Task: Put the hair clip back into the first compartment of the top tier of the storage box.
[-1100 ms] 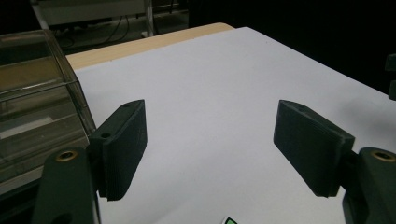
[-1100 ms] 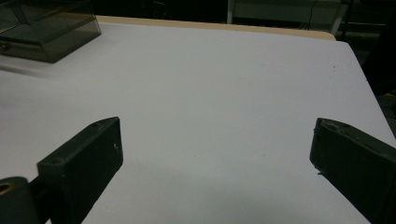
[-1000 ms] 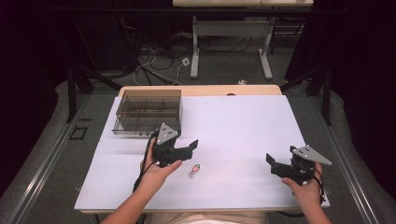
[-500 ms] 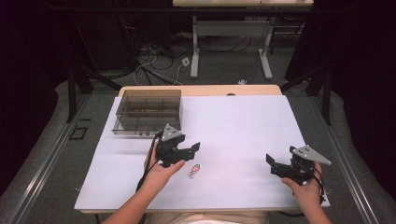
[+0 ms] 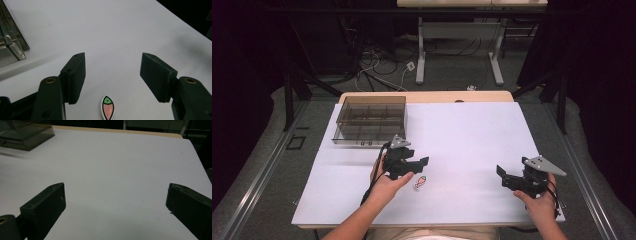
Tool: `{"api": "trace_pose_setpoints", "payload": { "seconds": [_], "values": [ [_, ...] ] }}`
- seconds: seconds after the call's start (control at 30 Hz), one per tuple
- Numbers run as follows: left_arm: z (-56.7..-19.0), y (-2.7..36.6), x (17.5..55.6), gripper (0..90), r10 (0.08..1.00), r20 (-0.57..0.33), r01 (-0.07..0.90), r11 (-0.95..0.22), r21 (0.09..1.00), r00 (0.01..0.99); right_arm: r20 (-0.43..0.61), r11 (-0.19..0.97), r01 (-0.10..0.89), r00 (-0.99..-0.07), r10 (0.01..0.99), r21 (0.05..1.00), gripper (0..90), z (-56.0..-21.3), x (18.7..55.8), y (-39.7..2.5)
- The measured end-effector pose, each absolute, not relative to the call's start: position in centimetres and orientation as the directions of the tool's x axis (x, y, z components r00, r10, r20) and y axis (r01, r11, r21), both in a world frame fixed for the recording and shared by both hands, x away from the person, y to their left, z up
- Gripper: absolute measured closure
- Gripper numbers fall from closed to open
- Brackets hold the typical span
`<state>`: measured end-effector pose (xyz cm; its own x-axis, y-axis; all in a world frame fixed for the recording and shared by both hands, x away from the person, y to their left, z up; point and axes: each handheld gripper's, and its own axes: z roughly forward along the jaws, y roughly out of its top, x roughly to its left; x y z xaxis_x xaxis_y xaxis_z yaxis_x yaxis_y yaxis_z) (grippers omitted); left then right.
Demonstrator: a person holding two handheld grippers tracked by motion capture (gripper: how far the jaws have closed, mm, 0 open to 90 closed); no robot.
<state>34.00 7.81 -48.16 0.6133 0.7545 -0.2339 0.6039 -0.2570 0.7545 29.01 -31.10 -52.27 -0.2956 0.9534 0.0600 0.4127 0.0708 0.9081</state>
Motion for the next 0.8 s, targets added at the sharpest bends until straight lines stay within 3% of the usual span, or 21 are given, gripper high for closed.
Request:
{"api": "trace_pose_setpoints", "payload": {
  "seconds": [0.8],
  "values": [
    [-50.2, 7.9, 34.1, 42.6, 0.749, -0.29, 0.685, -0.283, 0.672, 0.595, 0.062, 0.08, 0.431, -0.306, 0.95, 0.899, 3.3, -52.5, 29.1, -31.1]
  ]
}}
